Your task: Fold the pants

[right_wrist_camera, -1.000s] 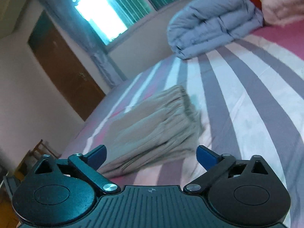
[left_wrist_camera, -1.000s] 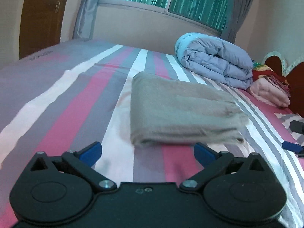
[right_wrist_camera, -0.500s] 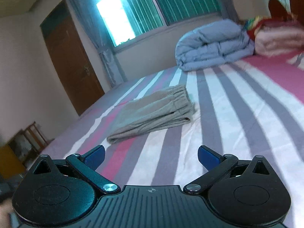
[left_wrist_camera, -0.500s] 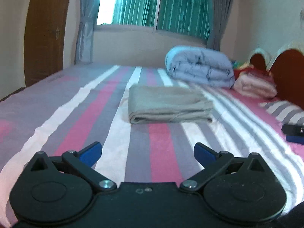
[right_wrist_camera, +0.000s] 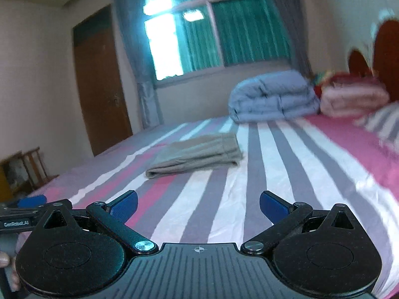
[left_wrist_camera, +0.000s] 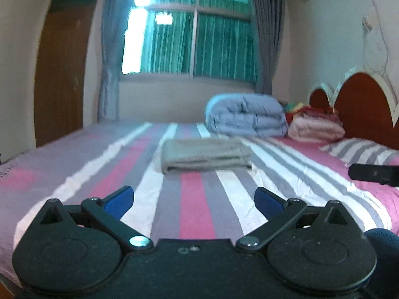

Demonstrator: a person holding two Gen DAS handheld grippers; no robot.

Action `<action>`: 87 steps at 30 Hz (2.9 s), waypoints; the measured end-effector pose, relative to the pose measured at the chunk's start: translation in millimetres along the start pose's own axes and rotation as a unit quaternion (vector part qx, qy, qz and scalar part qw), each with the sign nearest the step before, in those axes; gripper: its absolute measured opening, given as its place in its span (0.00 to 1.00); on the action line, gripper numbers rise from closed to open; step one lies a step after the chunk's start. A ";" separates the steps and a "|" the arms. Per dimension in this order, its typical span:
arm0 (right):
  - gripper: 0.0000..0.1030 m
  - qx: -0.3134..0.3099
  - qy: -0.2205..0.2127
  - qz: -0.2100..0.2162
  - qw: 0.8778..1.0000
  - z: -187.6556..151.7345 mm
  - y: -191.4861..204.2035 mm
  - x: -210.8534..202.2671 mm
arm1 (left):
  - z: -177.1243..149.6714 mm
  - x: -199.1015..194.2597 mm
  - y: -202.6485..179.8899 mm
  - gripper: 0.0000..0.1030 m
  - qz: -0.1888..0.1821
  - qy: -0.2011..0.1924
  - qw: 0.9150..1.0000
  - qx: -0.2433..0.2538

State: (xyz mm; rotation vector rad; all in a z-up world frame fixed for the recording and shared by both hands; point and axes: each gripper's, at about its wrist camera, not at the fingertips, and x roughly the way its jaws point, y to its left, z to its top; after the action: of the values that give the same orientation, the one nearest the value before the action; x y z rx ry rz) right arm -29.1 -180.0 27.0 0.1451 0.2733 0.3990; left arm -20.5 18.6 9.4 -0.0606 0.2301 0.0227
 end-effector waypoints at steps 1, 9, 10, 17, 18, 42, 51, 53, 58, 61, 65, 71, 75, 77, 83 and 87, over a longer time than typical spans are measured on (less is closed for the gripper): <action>1.00 -0.014 -0.011 -0.004 1.000 -2.6 4.5 -3.3 | -0.6 -5.1 -0.1 0.94 -0.001 -0.016 1.000 0.001; 1.00 -0.013 0.001 -0.026 1.000 -14.2 1.5 12.5 | -3.0 9.6 0.0 0.94 0.018 0.001 1.000 0.003; 1.00 -0.011 0.002 -0.029 1.000 -14.6 -1.6 13.0 | -3.5 8.5 1.1 0.94 0.020 0.001 1.000 0.000; 1.00 0.008 0.020 -0.036 0.999 -16.7 -10.8 18.8 | -4.8 7.1 2.3 0.94 0.014 0.004 1.000 0.005; 1.00 0.008 0.020 -0.036 0.999 -16.7 -10.8 18.6 | -4.7 7.2 2.4 0.94 0.013 0.005 1.000 0.005; 1.00 0.002 0.019 -0.036 0.999 -17.0 -9.3 17.8 | -5.9 3.4 1.6 0.94 0.009 0.004 1.000 0.008; 1.00 0.001 0.019 -0.034 0.999 -16.5 -10.7 17.6 | -6.5 3.1 2.7 0.94 0.008 0.004 1.000 0.009; 1.00 0.000 0.019 -0.034 0.999 -16.5 -11.1 17.5 | -6.4 3.1 2.4 0.94 0.008 0.004 1.000 0.009; 1.00 0.000 0.019 -0.034 0.999 -16.9 -10.0 18.1 | -7.1 2.7 3.2 0.94 0.007 0.003 1.000 0.009; 1.00 0.000 0.019 -0.034 0.999 -17.0 -9.3 18.2 | -7.1 2.7 3.0 0.94 0.007 0.004 1.000 0.009; 1.00 0.000 0.019 -0.034 0.999 -17.0 -8.9 18.0 | -6.9 2.9 2.9 0.94 0.007 0.004 1.000 0.009; 1.00 0.000 0.019 -0.034 0.999 -17.0 -8.9 17.9 | -6.7 2.8 3.1 0.94 0.006 0.003 1.000 0.009; 1.00 0.000 0.019 -0.034 0.999 -16.9 -8.8 17.9 | -6.7 2.5 3.0 0.94 0.007 0.003 1.000 0.009; 1.00 0.000 0.019 -0.034 0.999 -17.0 -8.9 17.9 | -6.9 2.4 3.2 0.94 0.006 0.003 1.000 0.009; 1.00 0.000 0.019 -0.035 0.999 -17.0 -8.6 18.0 | -6.7 2.6 3.0 0.94 0.007 0.003 1.000 0.009; 1.00 0.000 0.019 -0.034 0.999 -17.0 -8.8 18.1 | -6.6 2.4 3.1 0.94 0.006 0.003 1.000 0.009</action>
State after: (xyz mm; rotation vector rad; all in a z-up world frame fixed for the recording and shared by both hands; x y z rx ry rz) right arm -14.8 -179.3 4.9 0.1274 0.3146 0.3336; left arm -19.7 21.3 2.3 -0.0408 0.2362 0.0329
